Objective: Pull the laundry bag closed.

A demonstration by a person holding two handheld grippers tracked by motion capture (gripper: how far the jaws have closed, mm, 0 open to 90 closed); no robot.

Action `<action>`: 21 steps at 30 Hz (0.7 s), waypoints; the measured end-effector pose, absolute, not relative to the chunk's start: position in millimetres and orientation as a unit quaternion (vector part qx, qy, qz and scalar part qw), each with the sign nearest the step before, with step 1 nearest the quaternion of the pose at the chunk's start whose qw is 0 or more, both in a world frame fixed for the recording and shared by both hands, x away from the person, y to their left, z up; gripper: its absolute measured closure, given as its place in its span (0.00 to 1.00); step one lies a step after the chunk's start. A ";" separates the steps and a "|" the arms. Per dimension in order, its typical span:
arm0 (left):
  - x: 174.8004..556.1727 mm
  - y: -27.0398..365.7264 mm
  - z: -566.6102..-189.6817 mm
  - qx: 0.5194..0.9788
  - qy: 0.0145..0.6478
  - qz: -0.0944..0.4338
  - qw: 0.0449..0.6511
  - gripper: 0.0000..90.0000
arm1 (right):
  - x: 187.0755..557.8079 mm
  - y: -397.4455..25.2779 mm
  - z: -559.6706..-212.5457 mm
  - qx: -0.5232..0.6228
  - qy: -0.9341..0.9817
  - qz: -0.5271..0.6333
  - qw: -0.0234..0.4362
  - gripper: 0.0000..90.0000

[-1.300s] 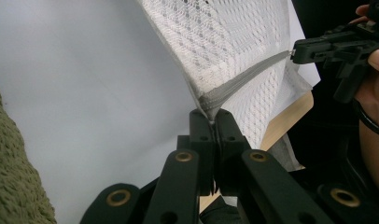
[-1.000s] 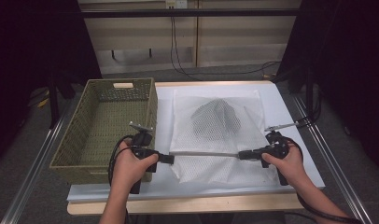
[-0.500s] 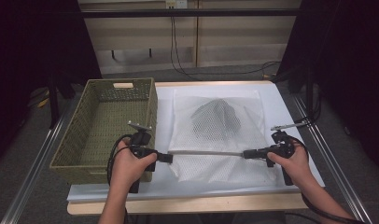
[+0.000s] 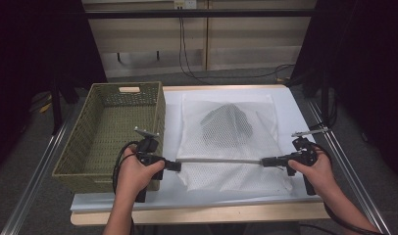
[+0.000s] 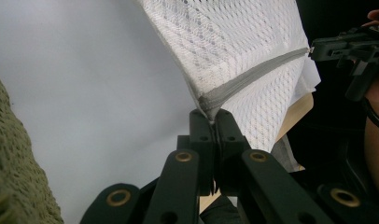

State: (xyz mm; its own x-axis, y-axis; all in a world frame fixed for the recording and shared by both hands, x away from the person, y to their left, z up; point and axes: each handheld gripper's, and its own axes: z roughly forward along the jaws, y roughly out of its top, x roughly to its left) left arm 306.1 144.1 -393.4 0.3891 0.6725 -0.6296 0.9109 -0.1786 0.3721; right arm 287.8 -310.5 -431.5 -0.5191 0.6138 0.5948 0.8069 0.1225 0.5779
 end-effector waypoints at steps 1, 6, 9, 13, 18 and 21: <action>305.6 143.5 -392.8 0.747 0.531 -0.167 0.364 0.98 | 288.0 -311.2 -431.8 -0.480 -0.741 -0.457 0.109 0.97; 306.3 143.7 -394.1 0.749 0.528 -0.170 0.364 0.98 | 288.6 -313.1 -430.9 -0.480 -0.741 -0.456 0.109 0.97; 306.7 144.4 -394.8 0.749 0.527 -0.171 0.363 0.98 | 287.6 -315.9 -428.2 -0.480 -0.742 -0.457 0.104 0.97; 306.7 143.8 -394.3 0.752 0.524 -0.170 0.362 0.98 | 285.2 -322.4 -426.1 -0.483 -0.739 -0.458 0.104 0.97; 307.1 144.0 -394.4 0.748 0.529 -0.171 0.363 0.98 | 284.5 -328.1 -425.5 -0.485 -0.736 -0.460 0.104 0.97; 307.3 144.2 -394.6 0.748 0.529 -0.173 0.361 0.98 | 284.0 -331.2 -424.7 -0.489 -0.735 -0.459 0.100 0.97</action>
